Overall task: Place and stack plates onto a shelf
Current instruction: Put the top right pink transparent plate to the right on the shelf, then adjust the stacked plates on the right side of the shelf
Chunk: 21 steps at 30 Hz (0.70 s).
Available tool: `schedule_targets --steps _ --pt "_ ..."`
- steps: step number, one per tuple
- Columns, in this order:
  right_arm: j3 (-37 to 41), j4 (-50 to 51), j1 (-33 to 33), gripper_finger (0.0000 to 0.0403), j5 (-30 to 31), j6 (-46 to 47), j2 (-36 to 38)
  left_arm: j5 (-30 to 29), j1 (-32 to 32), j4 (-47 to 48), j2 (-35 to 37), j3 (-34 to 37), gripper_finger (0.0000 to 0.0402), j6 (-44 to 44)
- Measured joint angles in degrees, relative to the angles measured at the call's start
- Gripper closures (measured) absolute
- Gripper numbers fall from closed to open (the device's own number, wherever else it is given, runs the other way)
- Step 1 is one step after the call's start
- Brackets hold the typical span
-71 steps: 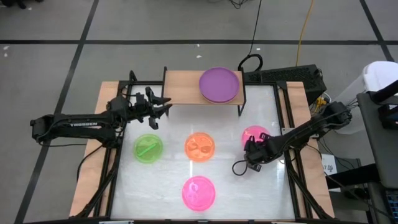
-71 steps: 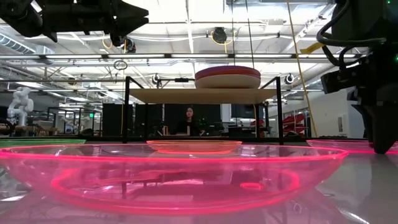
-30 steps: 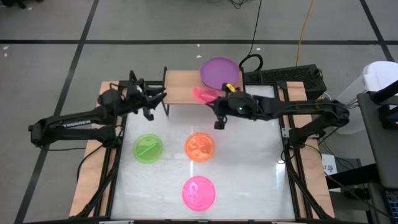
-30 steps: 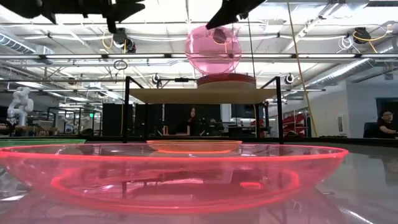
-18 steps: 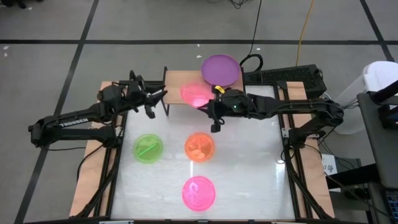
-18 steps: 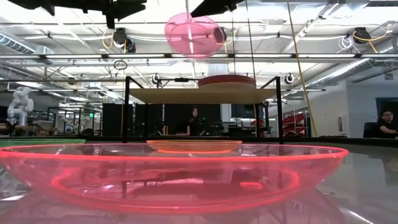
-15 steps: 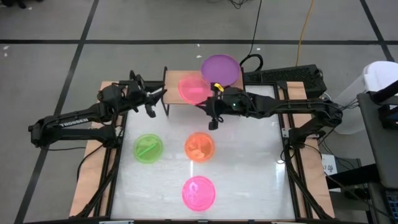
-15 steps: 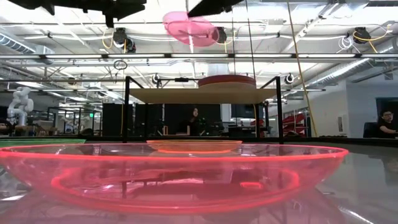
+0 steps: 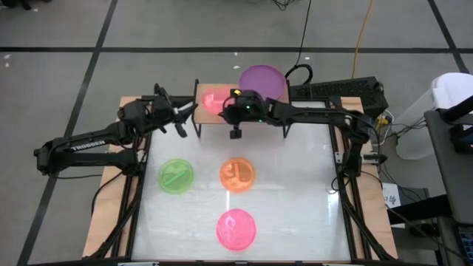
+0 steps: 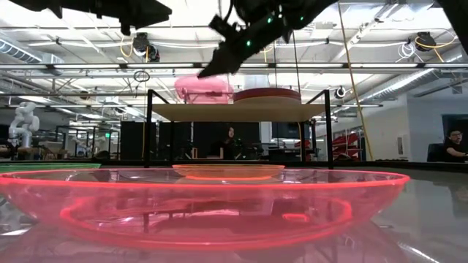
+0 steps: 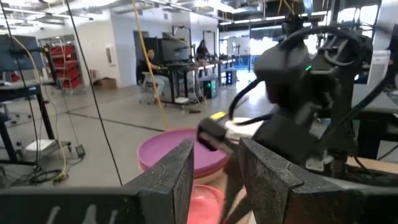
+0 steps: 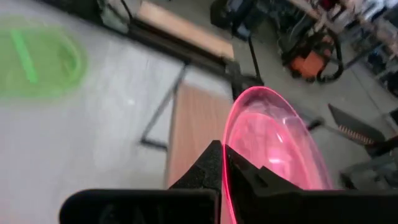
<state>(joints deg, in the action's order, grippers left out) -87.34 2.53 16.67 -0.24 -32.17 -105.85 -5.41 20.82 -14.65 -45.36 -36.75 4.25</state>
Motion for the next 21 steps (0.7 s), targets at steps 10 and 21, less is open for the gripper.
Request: schedule_targets --steps 10,21 --pt "0.0 -0.6 -0.3 0.0403 -0.1 1.3 -3.2 0.0 0.0 1.3 0.0 0.0 0.0268 0.0" --pt "0.0 -0.6 -1.8 0.032 0.0 2.5 -3.1 0.0 0.0 1.2 0.0 0.0 0.0268 -0.3"
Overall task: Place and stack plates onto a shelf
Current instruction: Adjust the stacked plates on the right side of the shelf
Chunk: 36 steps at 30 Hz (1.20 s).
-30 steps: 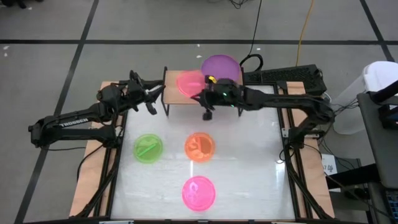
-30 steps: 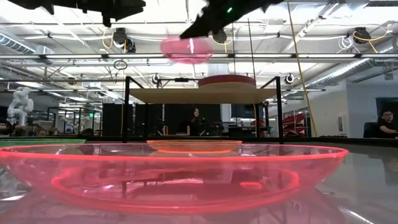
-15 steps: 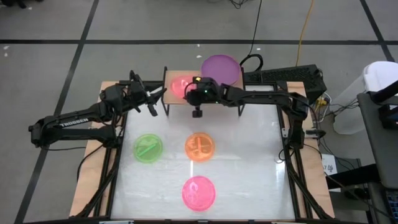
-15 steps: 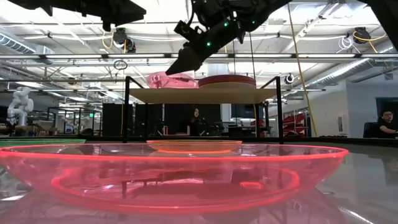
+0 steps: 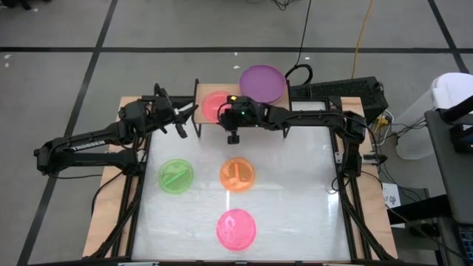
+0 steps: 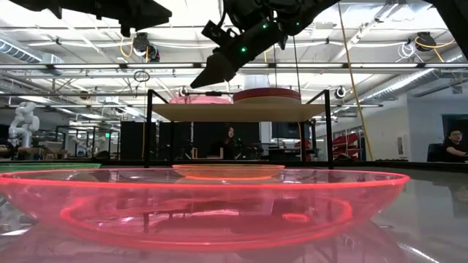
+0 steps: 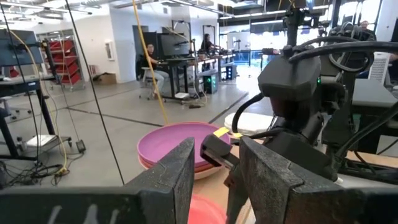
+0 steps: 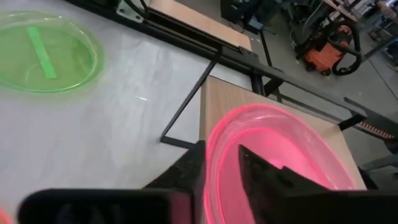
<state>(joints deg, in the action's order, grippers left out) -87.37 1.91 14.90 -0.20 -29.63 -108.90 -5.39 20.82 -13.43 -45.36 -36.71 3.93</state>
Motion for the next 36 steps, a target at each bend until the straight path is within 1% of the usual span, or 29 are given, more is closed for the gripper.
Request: schedule_targets --steps 3,6,8,10,12,15,17,19,22,26,30,33,36 --pt "0.0 0.5 -0.1 0.0288 0.5 0.4 0.5 0.0 0.0 0.0 0.0 0.0 0.0268 -0.2" --pt "0.1 2.3 -0.7 0.0267 5.9 -1.0 3.6 0.1 0.0 0.3 0.0 0.0 0.0268 -1.0" --pt "0.1 4.9 -1.0 0.0261 10.4 -2.1 7.1 0.1 0.0 1.0 0.0 0.0 0.0268 -1.1" --pt "0.0 5.5 -0.6 0.026 14.1 -2.1 10.5 0.2 -0.1 1.4 0.0 0.0 0.0268 -1.1" --pt "0.0 7.4 1.2 0.0264 16.5 -1.3 14.2 0.2 -0.1 1.3 0.0 0.0 0.0268 -0.9" --pt "-0.1 10.1 6.7 0.0276 15.8 4.1 18.7 0.2 -0.2 0.2 0.0 0.0 0.0268 -1.0" --pt "-0.1 15.2 11.2 0.0289 12.1 8.8 20.8 0.5 -0.3 -0.6 0.0 0.0 0.0268 -1.5" --pt "-0.8 20.1 15.1 0.0303 8.8 11.3 21.7 1.1 -0.3 -0.6 0.0 0.0 0.0268 -1.6" --pt "-3.9 27.0 18.7 0.0322 7.5 12.4 21.4 1.3 -0.3 -0.6 0.0 0.0 0.0268 -1.6" --pt "-7.7 34.3 21.2 0.0336 7.4 12.1 20.0 1.3 -0.3 -0.6 0.0 0.0 0.0268 -1.7" --pt "-7.9 41.9 22.4 0.0339 6.0 11.7 17.7 1.3 -0.3 -0.6 0.0 0.0 0.0268 -1.7" --pt "-7.9 45.3 22.6 0.0339 5.9 10.7 15.1 1.3 -0.3 -0.6 0.0 0.0 0.0268 -1.9" --pt "-7.9 45.1 22.6 0.0339 5.9 10.5 12.4 1.4 -0.3 -0.6 0.0 0.0 0.0268 -2.2"
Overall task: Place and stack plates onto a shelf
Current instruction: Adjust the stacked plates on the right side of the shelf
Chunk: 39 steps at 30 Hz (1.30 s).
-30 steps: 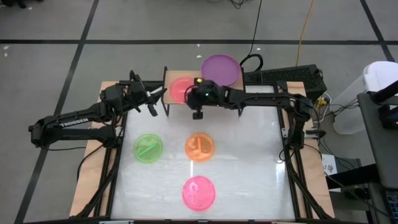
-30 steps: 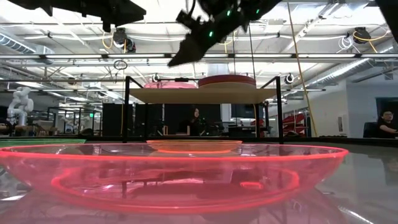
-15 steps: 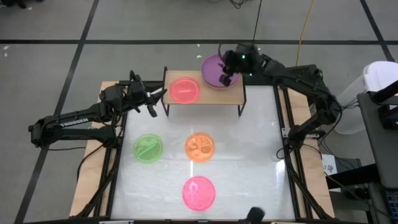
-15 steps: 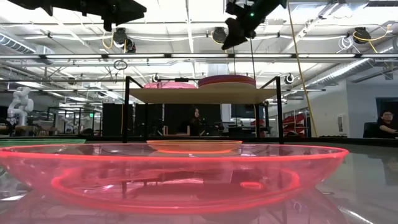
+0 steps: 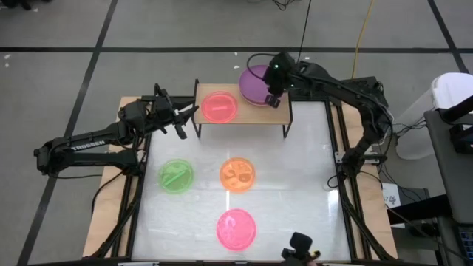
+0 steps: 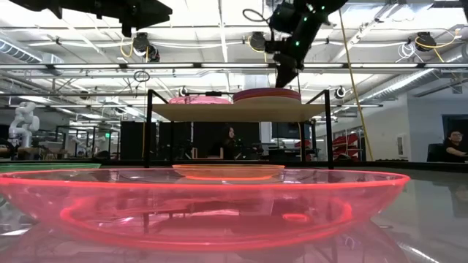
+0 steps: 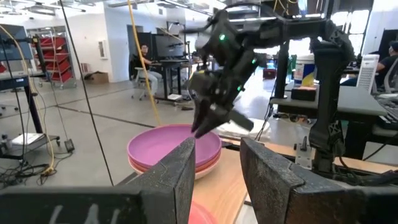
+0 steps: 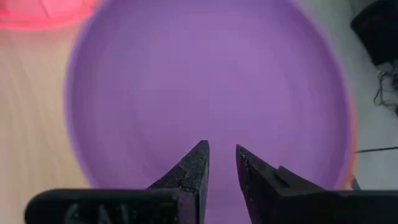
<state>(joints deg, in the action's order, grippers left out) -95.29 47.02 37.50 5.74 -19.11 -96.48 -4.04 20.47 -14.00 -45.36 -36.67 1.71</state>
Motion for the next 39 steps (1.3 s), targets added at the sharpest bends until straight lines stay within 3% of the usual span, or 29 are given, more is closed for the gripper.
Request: schedule_targets --steps 8,18,26,35,39 --pt "0.0 2.0 0.0 0.0339 0.2 -0.4 -3.8 0.1 0.0 1.9 0.0 0.0 0.0268 -0.5" --pt "0.0 9.8 -2.0 0.0339 0.0 0.7 -1.2 0.1 0.0 2.2 0.0 0.0 0.0268 -0.5" --pt "0.0 10.1 -5.0 0.0339 -0.3 2.2 0.0 0.1 0.0 1.6 0.0 0.0 0.0268 -0.7" --pt "0.0 10.0 -6.3 0.0339 -3.3 2.9 0.0 0.1 0.0 1.6 0.0 0.0 0.0268 -0.8" --pt "0.0 11.4 -7.0 0.0339 -7.9 3.4 0.0 0.1 0.0 1.6 0.0 0.0 0.0268 -0.9"
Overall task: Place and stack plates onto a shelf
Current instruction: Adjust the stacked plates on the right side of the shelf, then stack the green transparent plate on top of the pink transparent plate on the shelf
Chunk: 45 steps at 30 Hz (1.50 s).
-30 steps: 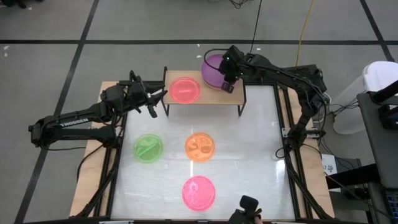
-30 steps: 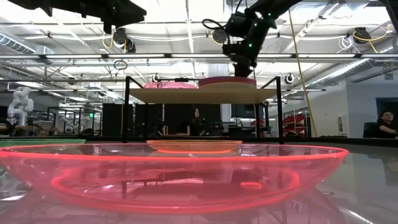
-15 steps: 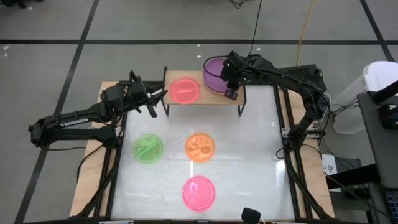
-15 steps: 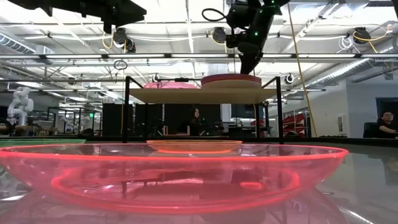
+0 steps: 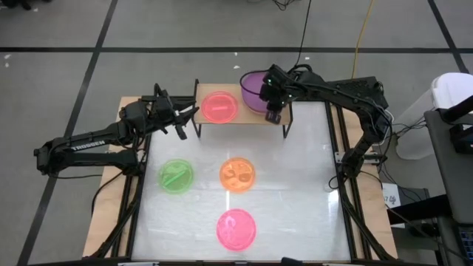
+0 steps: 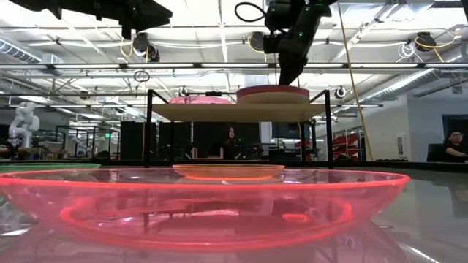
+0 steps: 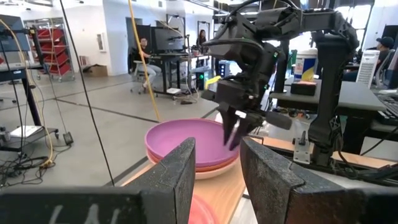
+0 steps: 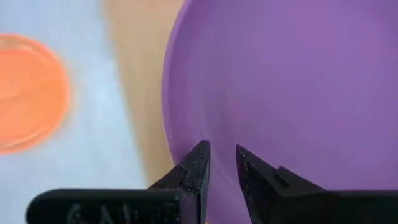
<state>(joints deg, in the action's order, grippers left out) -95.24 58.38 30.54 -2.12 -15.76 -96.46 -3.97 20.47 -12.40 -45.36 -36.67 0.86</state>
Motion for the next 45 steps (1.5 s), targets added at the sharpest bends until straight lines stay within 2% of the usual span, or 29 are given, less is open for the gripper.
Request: schedule_targets --steps 8,11,13,17,19,21,27,30,34,36,40,45 --pt "0.0 1.7 -2.4 0.0339 -1.1 0.3 0.0 0.0 0.0 0.1 0.0 0.0 0.0268 -0.3" --pt "0.0 1.2 -2.8 0.0339 0.6 0.3 0.0 0.0 0.0 0.2 0.0 0.0 0.0268 -1.0" --pt "0.0 0.0 -3.0 0.0339 6.3 0.1 0.2 0.0 0.0 0.2 0.0 0.0 0.0268 -1.0" --pt "0.0 -4.6 -3.7 0.0339 23.2 -0.7 2.2 0.0 0.0 -0.5 0.0 0.0 0.0268 -1.1" --pt "0.0 -7.6 -4.4 0.0339 27.2 -2.1 4.0 0.0 -0.2 1.0 0.0 -1.1 0.0268 -1.7" --pt "0.0 -11.0 -5.5 0.0339 27.6 -3.2 6.6 -1.2 -1.3 6.6 -0.1 -3.9 0.0268 -1.4" --pt "0.0 -18.9 -10.3 0.0339 26.6 -2.5 15.3 -11.1 -7.4 29.3 -5.4 -14.8 0.0268 0.4" --pt "2.2 -22.4 -13.1 0.0339 20.2 0.0 19.6 -12.5 -10.7 39.8 -9.3 -19.3 0.0268 -1.8" --pt "10.0 -27.8 -18.5 0.0339 12.5 2.5 25.1 -16.4 -15.3 52.2 -15.9 -20.7 0.0268 -7.2" --pt "14.8 -31.0 -21.9 0.0339 12.7 3.0 27.7 -17.0 -17.7 58.3 -19.0 -20.7 0.0268 -9.5" --pt "24.9 -38.3 -29.0 0.0339 17.1 3.0 32.3 -17.0 -22.8 67.8 -24.9 -20.7 0.0268 -18.5" --pt "36.7 -49.3 -35.8 0.0339 22.2 2.4 36.0 -16.2 -30.9 70.9 -29.6 -20.7 0.0268 -30.2"
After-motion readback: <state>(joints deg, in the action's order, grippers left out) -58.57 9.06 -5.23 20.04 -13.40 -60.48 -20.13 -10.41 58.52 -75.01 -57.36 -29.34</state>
